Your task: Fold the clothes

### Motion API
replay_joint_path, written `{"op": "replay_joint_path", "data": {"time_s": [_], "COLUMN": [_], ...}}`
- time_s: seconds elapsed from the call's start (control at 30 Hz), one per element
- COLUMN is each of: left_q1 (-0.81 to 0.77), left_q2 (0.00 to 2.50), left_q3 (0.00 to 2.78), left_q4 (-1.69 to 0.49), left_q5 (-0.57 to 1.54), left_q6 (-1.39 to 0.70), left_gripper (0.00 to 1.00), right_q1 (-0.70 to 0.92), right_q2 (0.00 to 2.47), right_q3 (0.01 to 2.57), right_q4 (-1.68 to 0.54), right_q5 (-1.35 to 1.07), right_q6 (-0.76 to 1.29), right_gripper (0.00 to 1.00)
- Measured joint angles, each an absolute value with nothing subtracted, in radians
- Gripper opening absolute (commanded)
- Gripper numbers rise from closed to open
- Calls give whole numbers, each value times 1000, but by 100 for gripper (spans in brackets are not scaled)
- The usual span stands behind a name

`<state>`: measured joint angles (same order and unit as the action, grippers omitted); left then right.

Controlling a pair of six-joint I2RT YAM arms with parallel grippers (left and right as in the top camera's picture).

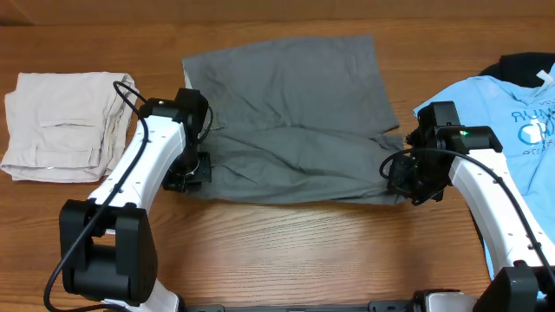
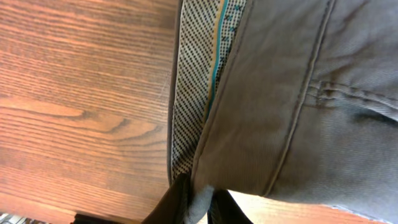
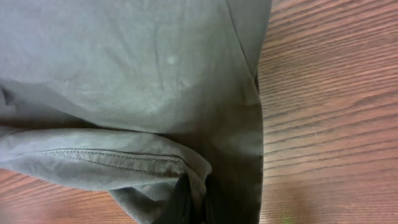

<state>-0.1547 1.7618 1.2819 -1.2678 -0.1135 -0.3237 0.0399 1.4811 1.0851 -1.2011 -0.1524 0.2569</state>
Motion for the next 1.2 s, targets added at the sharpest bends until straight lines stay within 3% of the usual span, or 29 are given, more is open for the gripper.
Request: {"op": "replay_joint_path", "data": {"time_s": [0.07, 0.1, 0.13, 0.23, 0.4, 0.47, 0.6, 0.67, 1.07, 1.2], "left_q1": [-155, -155, -155, -155, -154, -154, -154, -157, -225, -225], "left_q2": [1762, 1762, 1762, 1762, 1763, 1763, 1763, 1763, 1764, 1764], "left_q3": [1282, 1282, 1282, 1282, 1317, 1365, 1431, 1429, 1122, 1052], "left_q4": [-1275, -1283, -1290, -1309, -1370, -1385, -1345, -1296, -911, -896], "left_q5": [-113, -113, -113, -113, -109, -97, -37, 3, 91, 95], "left_q6": [-323, -327, -331, -331, -315, -315, -311, -311, -312, -313], "left_gripper": [25, 26, 27, 48, 53, 49, 28, 22, 25, 29], "right_q1": [40, 40, 40, 40, 40, 40, 40, 40, 40, 40], "right_q2": [1481, 1481, 1481, 1481, 1481, 1481, 1480, 1480, 1480, 1480], "right_q3": [1078, 1073, 1066, 1059, 1083, 1116, 1137, 1132, 899, 820], "right_q4": [-1203, -1206, -1211, -1223, -1259, -1268, -1269, -1265, -1005, -947], "right_q5": [-150, -146, -144, -141, -149, -158, -186, -204, -296, -307], "right_q6": [262, 259, 262, 263, 262, 262, 262, 264, 305, 356], "right_gripper": [54, 57, 60, 61, 61, 57, 28, 17, 15, 20]}}
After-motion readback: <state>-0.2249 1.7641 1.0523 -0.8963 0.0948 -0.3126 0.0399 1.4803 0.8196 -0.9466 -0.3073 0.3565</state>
